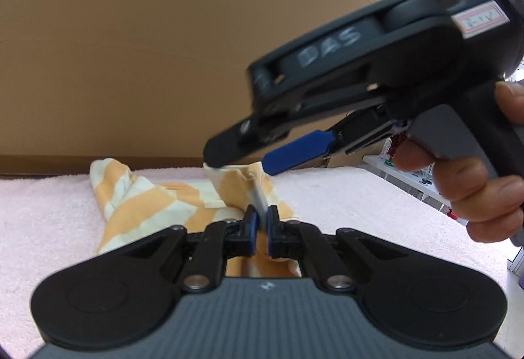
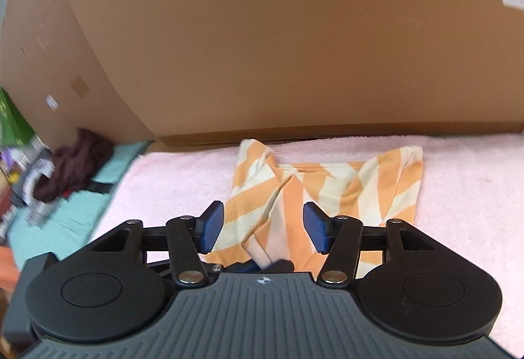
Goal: Fold clothes
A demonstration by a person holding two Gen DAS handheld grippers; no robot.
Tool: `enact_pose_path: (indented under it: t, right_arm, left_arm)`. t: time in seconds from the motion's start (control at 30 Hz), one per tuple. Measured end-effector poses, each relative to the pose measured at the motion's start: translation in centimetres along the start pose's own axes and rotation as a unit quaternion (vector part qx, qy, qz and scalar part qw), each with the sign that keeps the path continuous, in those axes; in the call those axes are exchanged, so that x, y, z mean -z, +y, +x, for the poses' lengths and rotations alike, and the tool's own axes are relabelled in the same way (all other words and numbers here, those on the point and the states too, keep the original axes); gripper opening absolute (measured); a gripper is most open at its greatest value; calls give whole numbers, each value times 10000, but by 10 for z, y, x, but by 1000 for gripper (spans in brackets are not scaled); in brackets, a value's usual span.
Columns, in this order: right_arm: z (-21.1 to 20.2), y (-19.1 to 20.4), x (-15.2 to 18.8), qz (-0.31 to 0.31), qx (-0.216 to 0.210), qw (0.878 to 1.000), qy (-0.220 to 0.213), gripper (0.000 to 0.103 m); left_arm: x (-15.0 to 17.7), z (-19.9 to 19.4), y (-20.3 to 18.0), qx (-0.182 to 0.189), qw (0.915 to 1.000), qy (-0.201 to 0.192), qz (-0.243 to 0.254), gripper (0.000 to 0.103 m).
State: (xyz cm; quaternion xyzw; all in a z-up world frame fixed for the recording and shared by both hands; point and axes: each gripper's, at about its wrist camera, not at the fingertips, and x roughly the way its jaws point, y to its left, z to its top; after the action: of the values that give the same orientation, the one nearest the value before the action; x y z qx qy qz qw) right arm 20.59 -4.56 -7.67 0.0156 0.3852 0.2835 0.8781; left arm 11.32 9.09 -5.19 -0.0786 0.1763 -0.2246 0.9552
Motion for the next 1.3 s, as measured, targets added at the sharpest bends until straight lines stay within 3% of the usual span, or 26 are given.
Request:
enact_pose_path:
  t: [0.13, 0.27, 0.47, 0.57, 0.63, 0.67, 0.7, 0.83, 1.3]
  right_arm:
    - [21, 7, 4, -371, 506, 9970, 457, 55]
    - [29, -3, 9, -371, 684, 9959, 456, 7]
    - [8, -18, 1, -159, 674, 9975, 121, 6]
    - [-7, -27, -11, 130, 454, 9988, -129, 6]
    - [-20, -32, -19, 388, 226, 9984, -353, 6]
    - [-27, -34, -23, 494, 111, 9976, -462, 6]
    - [-34, -35, -27, 614, -17, 9964, -590, 6]
    - [-62, -38, -36, 1146, -571, 9865, -1018, 6]
    - [-172, -44, -25, 1273, -1436, 9562, -2211, 7]
  left_arm:
    - [1, 2, 2, 84, 9999, -10, -92, 0]
    - [2, -1, 2, 223, 9997, -55, -113, 5]
    - [0, -16, 14, 476, 9982, -125, -355, 11]
    - [1, -30, 13, 890, 9956, 7, -303, 11]
    - [2, -36, 9, 1225, 9920, 181, -241, 24]
    - [2, -37, 6, 1323, 9906, 265, -227, 36]
    - [2, -36, 4, 1329, 9904, 320, -199, 42]
    - [1, -20, -5, 1011, 9939, 433, -8, 60]
    - [-15, 19, 39, 220, 9938, 505, -968, 65]
